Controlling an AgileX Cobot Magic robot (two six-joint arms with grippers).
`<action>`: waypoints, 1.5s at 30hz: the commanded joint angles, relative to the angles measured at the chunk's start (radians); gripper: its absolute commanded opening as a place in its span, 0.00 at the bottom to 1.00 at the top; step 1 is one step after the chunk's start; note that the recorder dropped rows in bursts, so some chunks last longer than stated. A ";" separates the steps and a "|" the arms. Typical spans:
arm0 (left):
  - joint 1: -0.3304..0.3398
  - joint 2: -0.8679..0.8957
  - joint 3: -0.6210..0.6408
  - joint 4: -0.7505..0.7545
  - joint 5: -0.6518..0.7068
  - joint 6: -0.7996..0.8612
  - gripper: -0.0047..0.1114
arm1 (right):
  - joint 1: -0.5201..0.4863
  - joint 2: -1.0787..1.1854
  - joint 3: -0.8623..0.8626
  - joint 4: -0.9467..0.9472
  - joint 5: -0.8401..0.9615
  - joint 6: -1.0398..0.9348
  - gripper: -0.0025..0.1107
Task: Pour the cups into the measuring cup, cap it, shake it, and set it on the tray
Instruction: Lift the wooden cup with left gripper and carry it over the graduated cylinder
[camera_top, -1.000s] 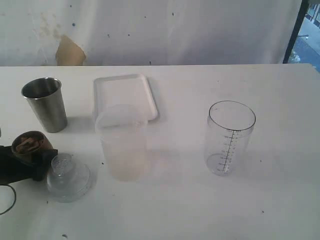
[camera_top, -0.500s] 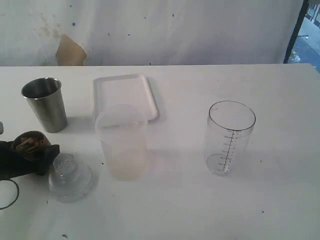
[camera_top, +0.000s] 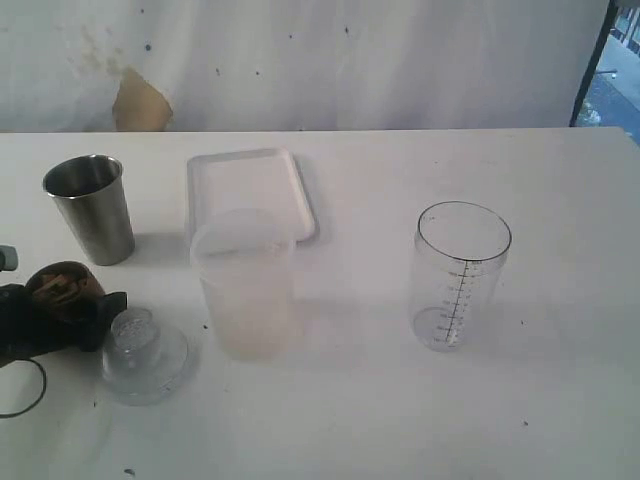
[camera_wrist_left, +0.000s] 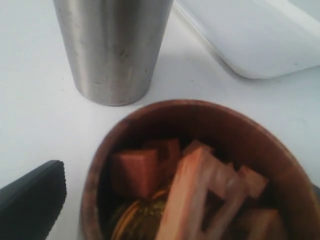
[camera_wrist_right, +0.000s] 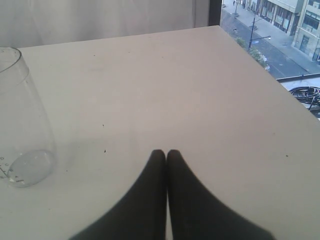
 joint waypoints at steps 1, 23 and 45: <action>-0.003 0.001 -0.044 0.006 0.050 0.003 0.94 | 0.003 -0.005 0.001 -0.003 -0.005 0.004 0.02; -0.003 0.046 -0.074 0.075 0.016 -0.061 0.04 | 0.003 -0.005 0.001 -0.003 -0.005 0.004 0.02; -0.110 -0.408 -0.273 0.446 0.308 -0.548 0.04 | 0.003 -0.005 0.001 -0.003 -0.005 0.004 0.02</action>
